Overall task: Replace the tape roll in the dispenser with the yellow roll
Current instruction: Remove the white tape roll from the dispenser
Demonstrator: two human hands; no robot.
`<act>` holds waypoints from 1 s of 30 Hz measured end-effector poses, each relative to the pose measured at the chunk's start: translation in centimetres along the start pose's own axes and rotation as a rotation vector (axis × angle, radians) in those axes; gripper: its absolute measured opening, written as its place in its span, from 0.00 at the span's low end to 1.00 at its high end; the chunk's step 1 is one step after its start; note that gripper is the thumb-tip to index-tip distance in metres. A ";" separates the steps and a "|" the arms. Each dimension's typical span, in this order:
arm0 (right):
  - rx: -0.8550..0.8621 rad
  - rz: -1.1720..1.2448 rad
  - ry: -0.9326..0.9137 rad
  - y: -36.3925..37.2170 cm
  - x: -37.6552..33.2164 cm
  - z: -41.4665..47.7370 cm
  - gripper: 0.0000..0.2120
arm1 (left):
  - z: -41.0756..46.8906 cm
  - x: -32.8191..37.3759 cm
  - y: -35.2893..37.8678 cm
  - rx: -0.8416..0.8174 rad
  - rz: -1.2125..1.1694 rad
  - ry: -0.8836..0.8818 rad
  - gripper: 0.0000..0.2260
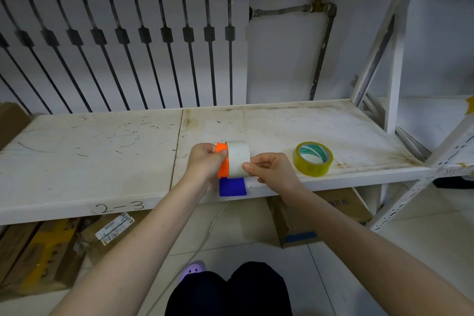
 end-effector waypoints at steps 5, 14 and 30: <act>0.014 0.019 0.025 -0.4 0.6 -0.2 0.11 | 0.2 0.2 0.5 0.007 0.081 0.070 0.11; 0.158 -0.041 -0.129 -1.6 -0.5 -1.1 0.03 | 0.0 0.9 0.6 0.073 0.134 0.125 0.11; 0.596 -0.202 -0.120 -14.4 1.9 -0.5 0.04 | 0.7 0.9 2.9 0.009 -0.005 0.045 0.10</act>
Point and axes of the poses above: each hand's wrist, its own z-axis towards the middle knuckle, its own y-axis out of the palm, x = y × z, the point moved 9 cm from there along z, towards the middle knuckle, and after that the axes turned 2 degrees about -z, right-handed, at the moved point
